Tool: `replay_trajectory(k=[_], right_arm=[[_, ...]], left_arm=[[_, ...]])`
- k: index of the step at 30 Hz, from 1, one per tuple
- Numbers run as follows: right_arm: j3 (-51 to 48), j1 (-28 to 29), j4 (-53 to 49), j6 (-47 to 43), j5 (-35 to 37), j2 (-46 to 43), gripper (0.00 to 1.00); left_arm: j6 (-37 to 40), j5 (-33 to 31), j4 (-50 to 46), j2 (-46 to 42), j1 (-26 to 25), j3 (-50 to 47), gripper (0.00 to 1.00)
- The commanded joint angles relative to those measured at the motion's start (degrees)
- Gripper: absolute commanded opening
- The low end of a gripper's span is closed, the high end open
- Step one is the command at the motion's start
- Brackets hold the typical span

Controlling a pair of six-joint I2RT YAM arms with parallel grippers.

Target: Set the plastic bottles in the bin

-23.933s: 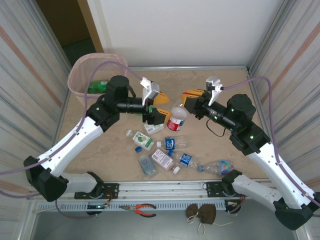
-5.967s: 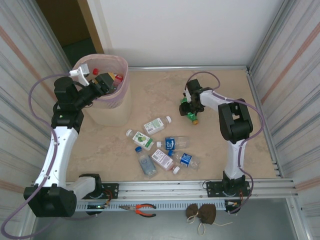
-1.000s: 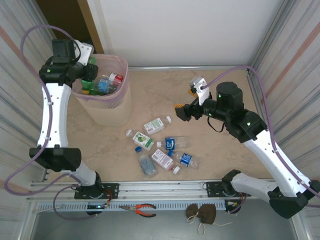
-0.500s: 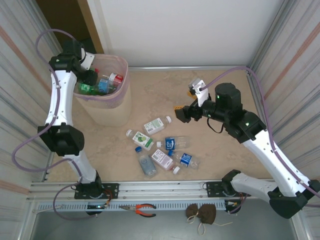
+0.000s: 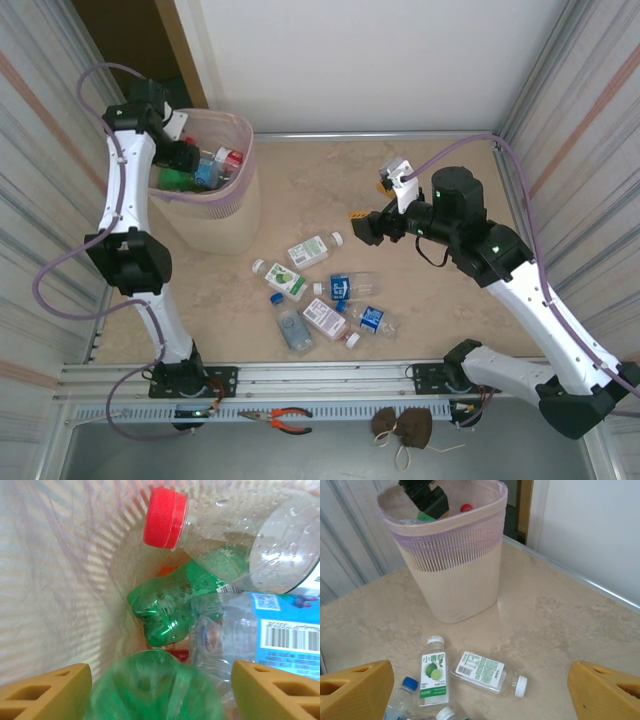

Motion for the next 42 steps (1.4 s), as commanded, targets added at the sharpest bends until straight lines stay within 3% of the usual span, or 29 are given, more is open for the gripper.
replay_trajectory(k=[1, 7, 12, 23, 30, 36, 42], right_arm=[[-0.47, -0.31, 1.72, 0.97, 1.01, -1.48, 0.89], [-1.08, -0.27, 2.58, 2.14, 0.67, -1.45, 0.89], [-1.35, -0.27, 2.81, 4.11, 1.38, -0.93, 0.87], [-2.2, -0.51, -1.77, 15.76, 8.8, 1.42, 0.86], [-4.0, -3.78, -7.45, 37.6, 10.17, 5.95, 0.84], [-9.1, -8.11, -4.91, 58.6, 2.65, 11.9, 0.83], [-9.01, -7.57, -7.7, 82.01, 7.01, 21.1, 0.78]], left_arm=[[-1.57, 0.87, -1.84, -1.43, 0.81, 3.58, 0.76], [-2.08, 2.25, -3.37, -3.08, 0.81, 7.52, 0.78], [-2.61, 5.43, -2.84, -4.86, 0.69, 7.13, 0.74], [-7.55, 23.28, 7.03, -14.99, 0.66, -4.16, 0.72], [-12.47, 35.05, 13.68, -20.89, 0.73, -11.75, 0.7], [-17.0, 41.28, 22.35, -27.26, 0.67, -21.35, 0.71], [-20.62, 45.11, 29.75, -33.49, 0.65, -30.74, 0.71]])
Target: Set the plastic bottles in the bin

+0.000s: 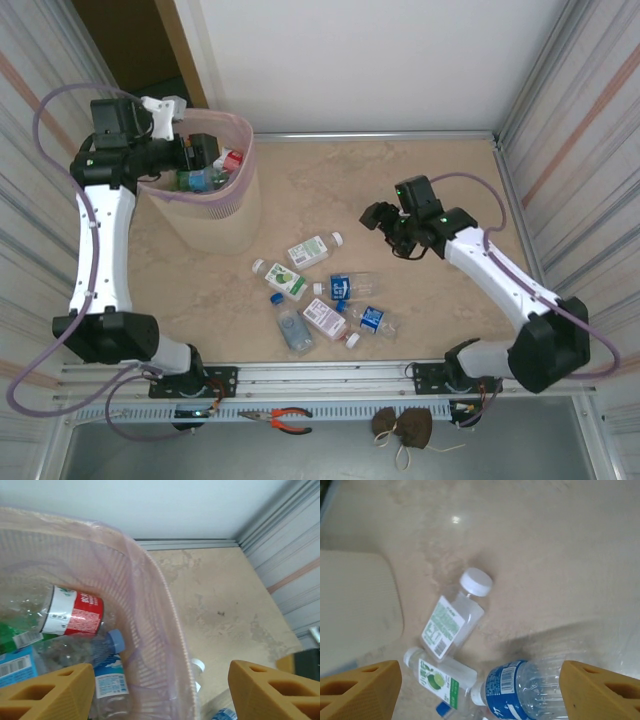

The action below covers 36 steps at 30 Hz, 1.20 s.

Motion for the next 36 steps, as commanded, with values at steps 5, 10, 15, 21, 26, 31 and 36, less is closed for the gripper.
replay_trajectory(k=[5, 10, 15, 21, 26, 31, 36], right_arm=[[6.69, 2.61, -3.26, 24.93, -1.96, 13.55, 0.76], [10.6, 3.83, 0.52, 29.48, -5.85, 23.14, 0.73], [15.09, 4.54, 2.24, 31.29, -7.39, 31.14, 0.71], [19.81, 4.62, 2.38, 32.14, -7.92, 37.51, 0.69], [20.77, 4.15, 2.81, 33.52, -8.49, 40.6, 0.66], [21.09, 3.76, 3.94, 34.45, -10.77, 43.05, 0.61], [20.27, 3.49, 4.18, 35.26, -10.14, 42.94, 0.53]], left_arm=[[-5.58, 6.7, 11.55, -7.94, 0.39, -9.87, 0.71], [-8.77, 8.39, 16.4, -10.31, 0.4, -13.95, 0.71], [-9.86, 9.67, 17.91, -11.33, 0.41, -15.51, 0.71], [-10.18, 10.47, 18.24, -11.37, 0.39, -14.72, 0.7], [-10.4, 10.57, 18.01, -11.03, 0.39, -13.98, 0.7], [-10.64, 10.91, 18.24, -10.98, 0.4, -13.7, 0.7], [-10.96, 11.16, 18.3, -11.2, 0.42, -14.05, 0.69]])
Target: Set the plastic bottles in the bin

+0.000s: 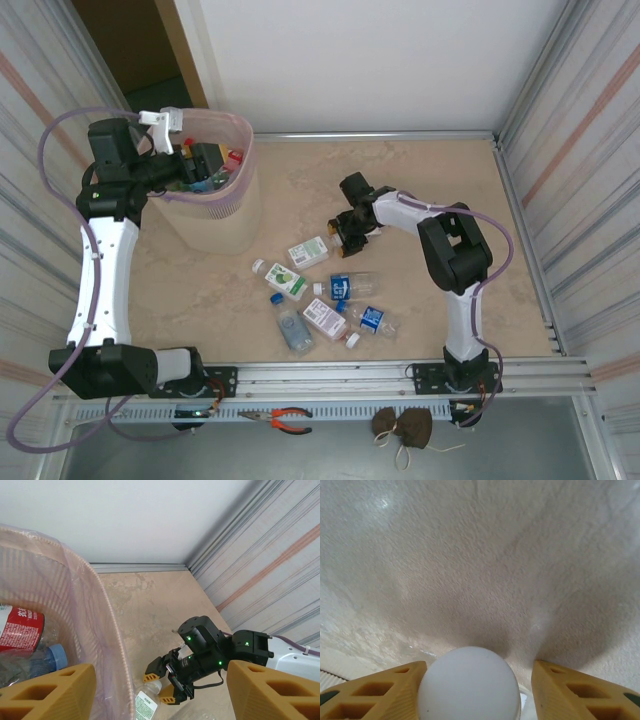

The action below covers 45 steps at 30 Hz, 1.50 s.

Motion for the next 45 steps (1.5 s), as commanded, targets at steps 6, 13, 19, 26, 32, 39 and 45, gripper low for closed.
replay_trajectory(k=[6, 13, 19, 26, 32, 39, 45], right_arm=[[-0.83, -0.92, 0.65, 2.47, 0.39, 0.17, 0.43], [-1.06, -3.18, 0.11, -0.25, 4.21, -4.74, 0.39], [-1.81, -4.99, -1.59, -6.78, 7.91, -11.92, 0.34], [-2.13, -5.67, -0.83, -21.65, 11.82, -22.68, 0.29], [-5.5, -6.06, 6.07, -42.74, 8.99, -33.88, 0.28], [-8.8, -6.94, 11.95, -65.17, -4.1, -46.47, 0.3], [-9.24, -7.08, 10.36, -81.4, -13.24, -53.41, 0.35]], left_arm=[[-0.96, 1.6, 1.38, -1.84, 0.36, 0.77, 0.69], [-1.52, 2.46, 1.82, -2.37, 0.36, 0.65, 0.66], [-2.27, 5.13, 3.97, -3.03, 0.06, -0.32, 0.66], [-1.8, 8.68, 9.36, -2.55, -4.94, -0.8, 0.66], [-1.72, 11.83, 14.94, -0.33, -11.41, -0.12, 0.66], [2.07, 13.51, 17.38, 2.45, -18.58, 1.95, 0.65], [3.94, 15.86, 19.92, 4.77, -23.06, 2.47, 0.68]])
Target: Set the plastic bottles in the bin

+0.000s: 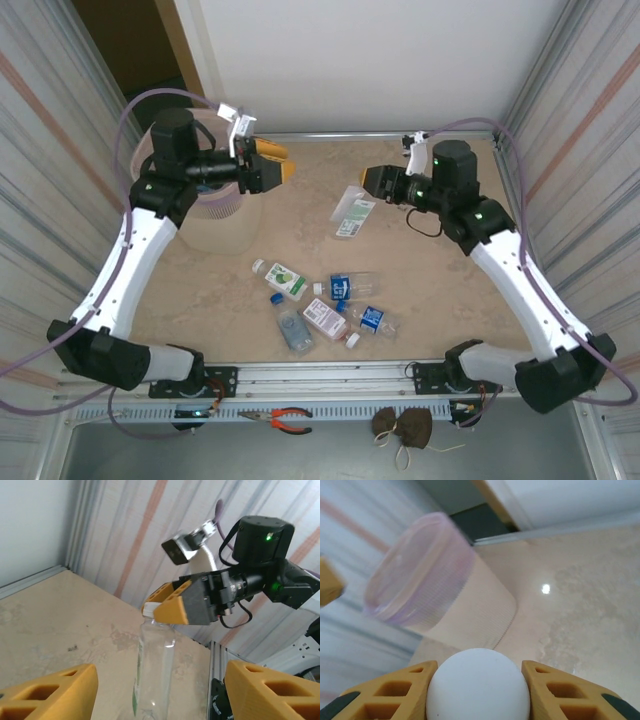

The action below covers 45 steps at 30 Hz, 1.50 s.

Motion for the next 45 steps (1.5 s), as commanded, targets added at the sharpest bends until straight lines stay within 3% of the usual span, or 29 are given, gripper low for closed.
replay_trajectory(k=[1, 9, 16, 23, 35, 45], right_arm=[[-1.01, -0.26, 0.78, -15.38, -8.48, -4.03, 0.35], [-2.62, 1.97, 3.38, -27.95, -16.12, -10.36, 0.31], [0.58, 10.09, 4.09, -35.13, -15.44, -13.39, 0.29], [5.09, 14.91, 4.47, -35.83, -14.11, -12.29, 0.27], [10.1, 18.74, 5.61, -36.52, -12.58, -11.04, 0.22], [11.17, 19.44, 5.01, -35.63, -8.83, -10.99, 0.2]], left_arm=[[3.03, 4.04, 3.88, 0.81, -2.07, 1.91, 0.68], [8.18, 9.64, 7.83, 1.69, -8.06, 0.65, 0.8], [19.05, 10.64, 4.09, 0.05, -13.36, -0.15, 0.88], [27.68, 11.31, -4.35, -0.64, -17.16, 1.67, 0.91], [34.59, 9.63, -12.61, -1.94, -19.54, 2.64, 0.85], [36.2, 9.29, -13.44, -2.61, -19.97, 2.66, 0.7]])
